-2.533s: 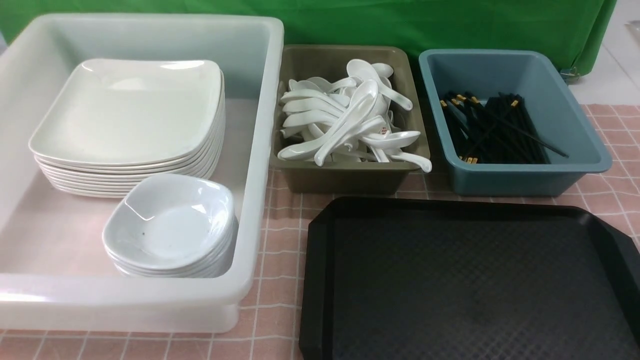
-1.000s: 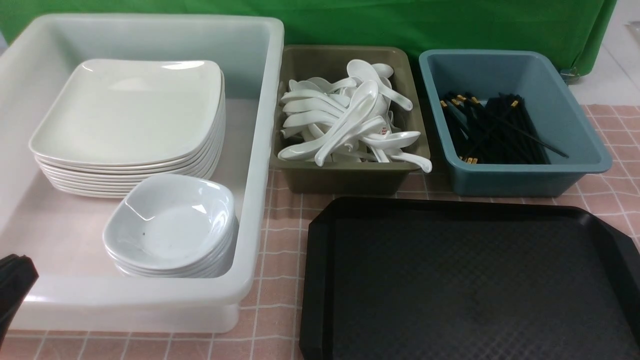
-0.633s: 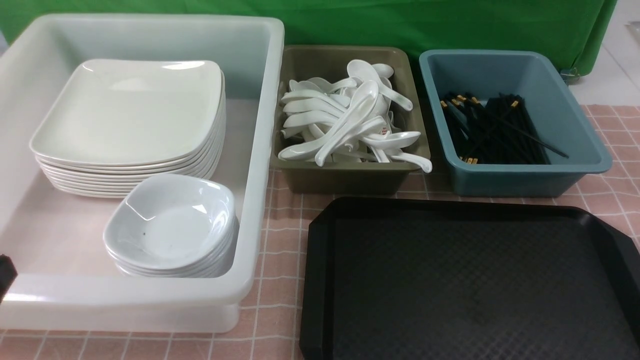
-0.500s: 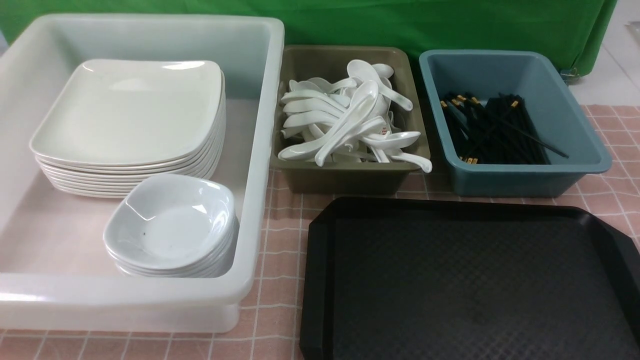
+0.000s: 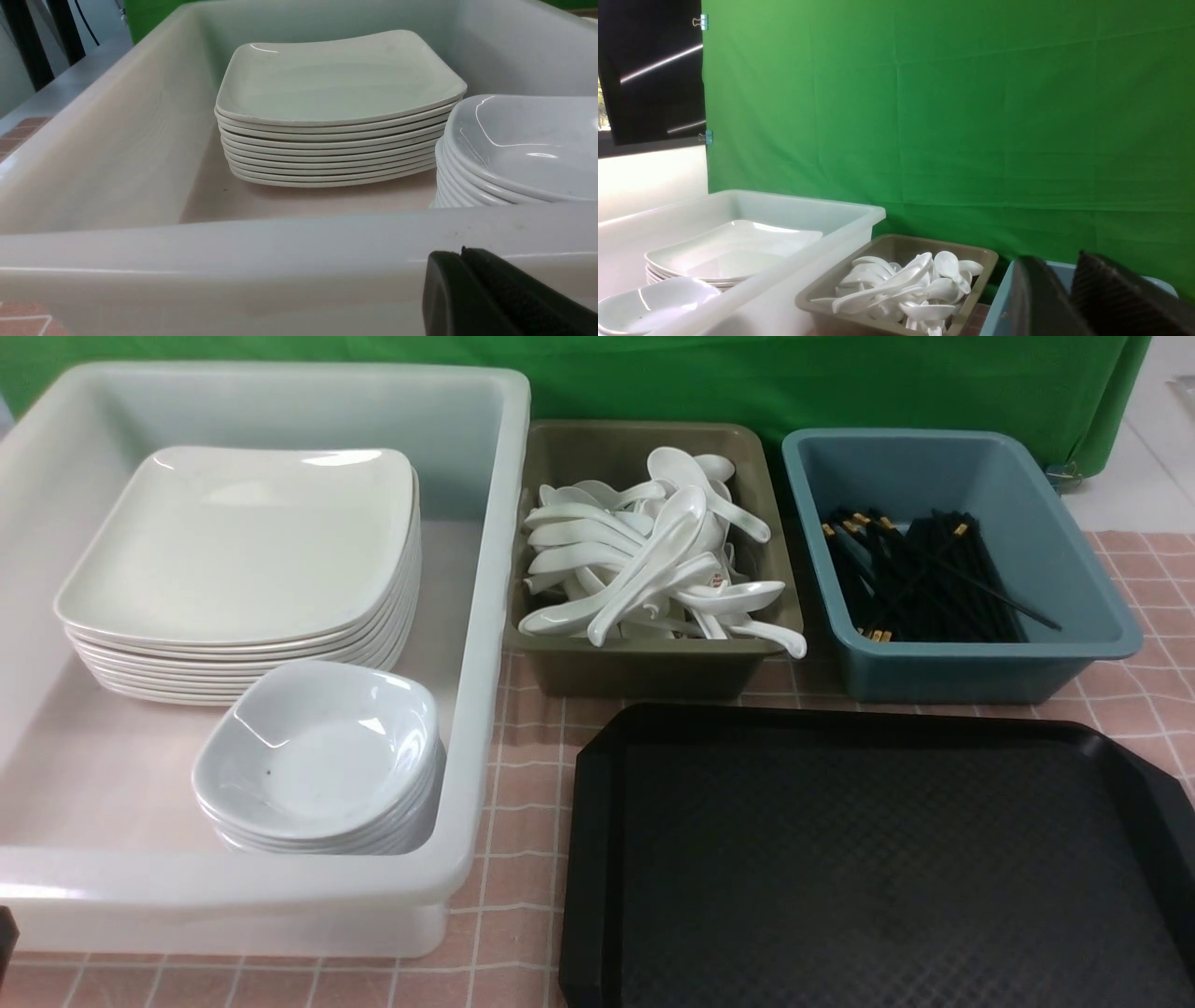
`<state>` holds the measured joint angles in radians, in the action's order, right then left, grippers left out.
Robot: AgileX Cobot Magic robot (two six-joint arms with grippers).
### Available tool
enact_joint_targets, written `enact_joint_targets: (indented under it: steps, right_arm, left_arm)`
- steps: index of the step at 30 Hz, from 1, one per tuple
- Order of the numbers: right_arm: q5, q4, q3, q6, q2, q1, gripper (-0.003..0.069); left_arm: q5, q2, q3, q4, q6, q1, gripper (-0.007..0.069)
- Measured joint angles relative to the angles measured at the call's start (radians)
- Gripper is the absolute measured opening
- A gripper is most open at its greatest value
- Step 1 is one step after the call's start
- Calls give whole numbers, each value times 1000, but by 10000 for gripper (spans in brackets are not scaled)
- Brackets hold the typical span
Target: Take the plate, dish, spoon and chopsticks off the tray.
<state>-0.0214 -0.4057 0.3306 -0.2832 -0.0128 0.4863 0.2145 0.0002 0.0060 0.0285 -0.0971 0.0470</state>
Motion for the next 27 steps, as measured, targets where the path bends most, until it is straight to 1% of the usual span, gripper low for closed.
enact_joint_targets:
  steps: [27]
  right_arm:
    - [-1, 4, 0, 5, 0, 0, 237]
  left_arm:
    - [0, 0, 0, -3, -3, 0, 4]
